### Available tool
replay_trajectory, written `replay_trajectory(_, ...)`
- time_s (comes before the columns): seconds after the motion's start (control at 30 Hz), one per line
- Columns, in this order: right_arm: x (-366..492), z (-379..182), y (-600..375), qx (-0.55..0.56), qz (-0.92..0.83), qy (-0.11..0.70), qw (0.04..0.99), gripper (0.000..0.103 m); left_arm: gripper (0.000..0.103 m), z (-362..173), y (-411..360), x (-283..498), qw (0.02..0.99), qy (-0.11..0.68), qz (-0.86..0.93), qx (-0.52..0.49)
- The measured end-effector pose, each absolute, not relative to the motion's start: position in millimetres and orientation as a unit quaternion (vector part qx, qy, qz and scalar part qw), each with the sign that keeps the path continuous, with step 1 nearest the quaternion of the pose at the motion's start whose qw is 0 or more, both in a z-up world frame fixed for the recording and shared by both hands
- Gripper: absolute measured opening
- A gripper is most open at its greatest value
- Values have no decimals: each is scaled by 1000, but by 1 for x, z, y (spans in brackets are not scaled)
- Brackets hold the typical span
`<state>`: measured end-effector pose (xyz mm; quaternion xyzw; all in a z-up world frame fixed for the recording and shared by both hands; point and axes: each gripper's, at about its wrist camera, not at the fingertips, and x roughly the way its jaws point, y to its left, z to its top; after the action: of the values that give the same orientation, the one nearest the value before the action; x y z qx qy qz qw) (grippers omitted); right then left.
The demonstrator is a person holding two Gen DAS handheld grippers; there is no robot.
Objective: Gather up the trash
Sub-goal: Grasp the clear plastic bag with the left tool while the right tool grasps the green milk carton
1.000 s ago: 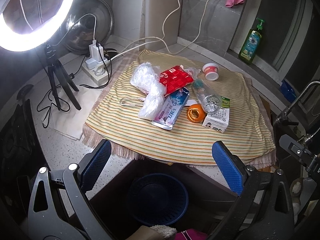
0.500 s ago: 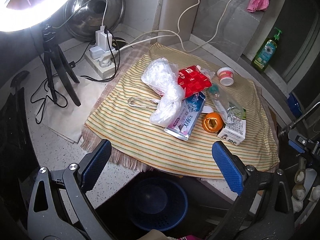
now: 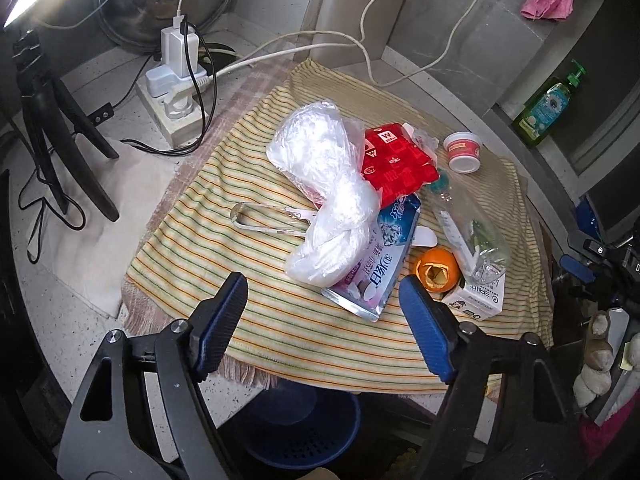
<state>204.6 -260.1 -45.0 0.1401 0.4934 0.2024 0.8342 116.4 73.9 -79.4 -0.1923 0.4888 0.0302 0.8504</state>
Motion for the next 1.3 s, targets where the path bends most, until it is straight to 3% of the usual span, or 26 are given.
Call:
replay_trajectory(0.5, 254, -84, -242, 154, 188, 557, 795, 89, 77, -90, 72, 155, 841, 502, 18, -202)
replay_trajectory(0.63, 261, -108, -251, 185, 168, 594, 764, 72, 69, -96, 74, 162, 836, 508, 17, -208)
replay_trajectory(1.03, 258, -157, -255, 255, 171, 622, 720, 71, 66, -109, 68, 183, 830, 517, 6, -209)
replay_trajectory(1.3, 256, -160, -250, 264, 163, 610, 729, 72, 61, -120, 69, 196, 823, 527, 1, -212)
